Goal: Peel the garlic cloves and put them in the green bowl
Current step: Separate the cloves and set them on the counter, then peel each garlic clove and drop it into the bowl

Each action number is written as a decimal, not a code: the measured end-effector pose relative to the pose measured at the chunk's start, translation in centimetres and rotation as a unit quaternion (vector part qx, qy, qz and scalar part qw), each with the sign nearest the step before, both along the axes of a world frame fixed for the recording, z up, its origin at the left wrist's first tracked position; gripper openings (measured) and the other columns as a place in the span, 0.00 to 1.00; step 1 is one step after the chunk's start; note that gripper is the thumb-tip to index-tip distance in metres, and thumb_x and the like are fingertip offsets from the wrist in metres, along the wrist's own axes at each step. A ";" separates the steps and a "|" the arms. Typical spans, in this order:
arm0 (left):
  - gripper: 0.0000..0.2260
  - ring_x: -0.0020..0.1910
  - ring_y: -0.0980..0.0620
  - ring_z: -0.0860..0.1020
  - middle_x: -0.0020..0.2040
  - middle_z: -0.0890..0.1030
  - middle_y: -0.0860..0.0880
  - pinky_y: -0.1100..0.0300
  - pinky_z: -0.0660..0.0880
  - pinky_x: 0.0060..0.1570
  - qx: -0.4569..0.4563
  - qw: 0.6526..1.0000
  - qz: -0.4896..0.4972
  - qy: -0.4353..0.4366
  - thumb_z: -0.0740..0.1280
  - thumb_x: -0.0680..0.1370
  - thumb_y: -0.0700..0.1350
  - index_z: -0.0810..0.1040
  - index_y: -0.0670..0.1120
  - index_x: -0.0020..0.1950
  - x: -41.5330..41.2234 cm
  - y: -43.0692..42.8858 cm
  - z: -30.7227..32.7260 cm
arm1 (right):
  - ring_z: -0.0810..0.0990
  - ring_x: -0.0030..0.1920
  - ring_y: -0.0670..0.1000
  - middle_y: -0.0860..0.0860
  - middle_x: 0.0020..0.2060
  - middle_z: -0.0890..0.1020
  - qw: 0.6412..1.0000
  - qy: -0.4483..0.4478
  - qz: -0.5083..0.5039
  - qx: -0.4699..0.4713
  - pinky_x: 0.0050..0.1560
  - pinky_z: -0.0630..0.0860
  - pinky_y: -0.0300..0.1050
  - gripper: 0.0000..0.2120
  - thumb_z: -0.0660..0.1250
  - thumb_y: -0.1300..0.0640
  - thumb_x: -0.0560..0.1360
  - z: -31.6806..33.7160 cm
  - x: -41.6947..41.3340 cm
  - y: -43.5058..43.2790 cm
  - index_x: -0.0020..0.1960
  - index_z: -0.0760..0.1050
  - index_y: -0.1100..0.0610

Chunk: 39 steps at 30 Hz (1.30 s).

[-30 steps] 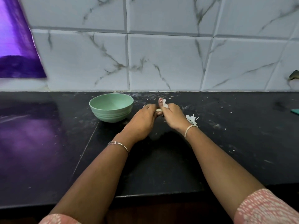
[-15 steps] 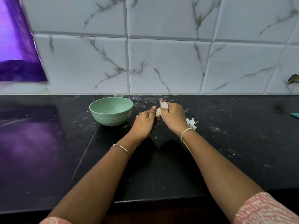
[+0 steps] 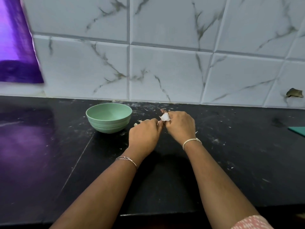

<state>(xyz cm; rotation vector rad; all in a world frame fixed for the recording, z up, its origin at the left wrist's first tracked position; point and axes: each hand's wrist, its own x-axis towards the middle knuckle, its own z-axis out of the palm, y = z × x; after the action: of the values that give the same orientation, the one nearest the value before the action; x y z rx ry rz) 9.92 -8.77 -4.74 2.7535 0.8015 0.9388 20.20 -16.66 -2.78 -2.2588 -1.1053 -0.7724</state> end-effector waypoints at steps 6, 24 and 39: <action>0.15 0.53 0.43 0.80 0.54 0.81 0.46 0.56 0.65 0.41 0.027 0.995 0.029 0.090 0.52 0.84 0.54 0.73 0.46 0.58 0.4 0.9 -0.7 | 0.63 0.24 0.47 0.44 0.19 0.64 0.930 0.294 0.159 0.150 0.30 0.60 0.44 0.26 0.59 0.45 0.81 0.6 -0.2 0.0 0.26 0.61 0.53; 0.14 0.56 0.46 0.77 0.57 0.79 0.50 0.54 0.66 0.44 -0.085 0.994 -0.025 0.070 0.55 0.82 0.58 0.69 0.48 0.56 -0.3 1.5 -1.1 | 0.79 0.53 0.59 0.53 0.50 0.83 0.965 0.252 -0.070 0.000 0.49 0.73 0.48 0.13 0.68 0.45 0.74 -0.6 5.2 -4.7 0.51 0.77 0.53; 0.15 0.57 0.45 0.76 0.57 0.79 0.49 0.55 0.65 0.44 -0.081 0.994 -0.021 0.070 0.55 0.82 0.58 0.70 0.48 0.58 -0.2 1.4 -0.9 | 0.72 0.65 0.60 0.58 0.61 0.78 0.909 0.410 -0.077 0.012 0.72 0.56 0.61 0.42 0.33 0.33 0.78 1.2 3.3 -4.8 0.60 0.78 0.57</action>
<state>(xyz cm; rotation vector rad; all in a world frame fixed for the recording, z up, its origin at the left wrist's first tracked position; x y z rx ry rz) 9.69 -7.39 -5.68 2.7047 0.7995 0.6476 23.50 -21.48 -1.55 -2.2934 -0.5056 0.1483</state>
